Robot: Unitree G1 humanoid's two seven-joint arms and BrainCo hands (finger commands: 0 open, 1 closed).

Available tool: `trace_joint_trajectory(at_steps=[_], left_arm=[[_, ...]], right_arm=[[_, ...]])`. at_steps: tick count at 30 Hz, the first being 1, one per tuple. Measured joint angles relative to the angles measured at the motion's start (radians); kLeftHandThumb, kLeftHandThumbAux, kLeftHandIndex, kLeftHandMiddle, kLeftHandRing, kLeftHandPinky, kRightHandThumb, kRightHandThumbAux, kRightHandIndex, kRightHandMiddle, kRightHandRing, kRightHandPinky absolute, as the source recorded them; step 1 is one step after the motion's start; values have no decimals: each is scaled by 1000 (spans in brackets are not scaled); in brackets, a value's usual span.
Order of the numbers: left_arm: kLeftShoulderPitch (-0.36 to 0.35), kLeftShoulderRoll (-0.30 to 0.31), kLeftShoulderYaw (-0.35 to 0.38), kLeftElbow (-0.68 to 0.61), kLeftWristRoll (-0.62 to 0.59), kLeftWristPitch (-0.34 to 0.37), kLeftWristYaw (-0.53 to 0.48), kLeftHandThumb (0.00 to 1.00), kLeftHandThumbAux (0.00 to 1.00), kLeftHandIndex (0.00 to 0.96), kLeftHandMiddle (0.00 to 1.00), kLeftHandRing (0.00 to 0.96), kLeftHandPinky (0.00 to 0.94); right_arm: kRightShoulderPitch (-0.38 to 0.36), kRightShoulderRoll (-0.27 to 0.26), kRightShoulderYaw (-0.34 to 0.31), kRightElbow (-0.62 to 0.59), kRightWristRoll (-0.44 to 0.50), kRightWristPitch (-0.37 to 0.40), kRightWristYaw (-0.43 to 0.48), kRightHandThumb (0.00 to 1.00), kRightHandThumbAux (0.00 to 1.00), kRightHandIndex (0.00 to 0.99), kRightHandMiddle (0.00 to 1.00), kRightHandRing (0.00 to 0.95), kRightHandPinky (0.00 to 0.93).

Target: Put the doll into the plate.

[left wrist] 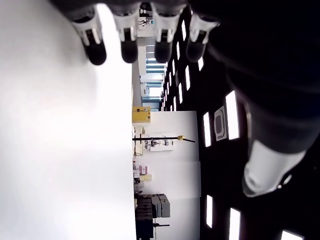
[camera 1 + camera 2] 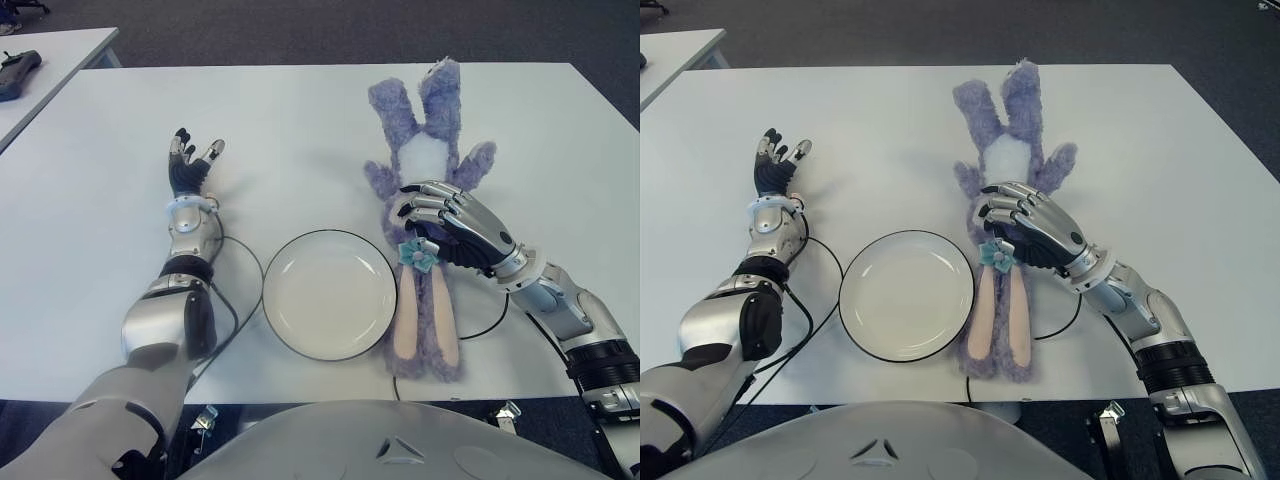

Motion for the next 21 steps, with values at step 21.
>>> trace_joint_trajectory(at_steps=[21], left_arm=[[0,0,0,0,0,0,0,13,661,44,66,45,28]], right_arm=[[-34,3,-4,58,-28,-59,-41,696,701,439,428,363,328]])
